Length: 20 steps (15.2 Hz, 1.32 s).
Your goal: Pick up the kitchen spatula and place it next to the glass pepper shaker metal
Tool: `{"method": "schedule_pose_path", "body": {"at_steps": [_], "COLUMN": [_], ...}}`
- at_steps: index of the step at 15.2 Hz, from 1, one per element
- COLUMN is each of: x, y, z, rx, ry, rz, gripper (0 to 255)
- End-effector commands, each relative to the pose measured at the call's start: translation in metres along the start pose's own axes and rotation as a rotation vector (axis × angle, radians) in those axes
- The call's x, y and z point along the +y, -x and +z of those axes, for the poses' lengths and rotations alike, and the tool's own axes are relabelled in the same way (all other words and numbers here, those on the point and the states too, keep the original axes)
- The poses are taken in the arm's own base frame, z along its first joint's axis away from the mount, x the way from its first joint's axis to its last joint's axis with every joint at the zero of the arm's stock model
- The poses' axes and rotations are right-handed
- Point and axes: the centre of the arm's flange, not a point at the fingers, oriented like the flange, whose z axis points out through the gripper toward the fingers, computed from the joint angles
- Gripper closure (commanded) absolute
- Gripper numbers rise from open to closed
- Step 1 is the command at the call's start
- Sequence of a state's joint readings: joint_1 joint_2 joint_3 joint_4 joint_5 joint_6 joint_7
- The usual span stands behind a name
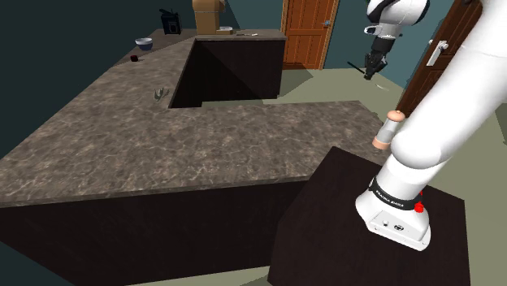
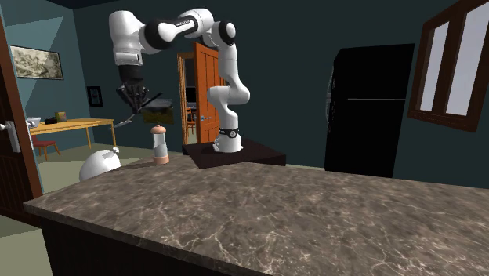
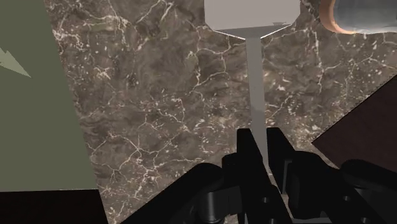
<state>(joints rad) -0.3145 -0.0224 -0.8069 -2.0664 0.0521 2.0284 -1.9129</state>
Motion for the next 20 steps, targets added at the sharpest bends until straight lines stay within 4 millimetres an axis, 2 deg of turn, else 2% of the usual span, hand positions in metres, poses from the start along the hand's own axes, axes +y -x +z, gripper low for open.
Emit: {"method": "schedule_pose_path", "body": {"at_steps": [1,6,20], "x": [0.003,0.007,0.007], "y": [0.026,0.094,0.099], "z": [-0.003,-0.007,0.067], "rx": [0.000,0.000,0.000], "ry": [0.000,0.000,0.000], "rz": [-0.003,-0.003,-0.003], "gripper": [255,255,255]}}
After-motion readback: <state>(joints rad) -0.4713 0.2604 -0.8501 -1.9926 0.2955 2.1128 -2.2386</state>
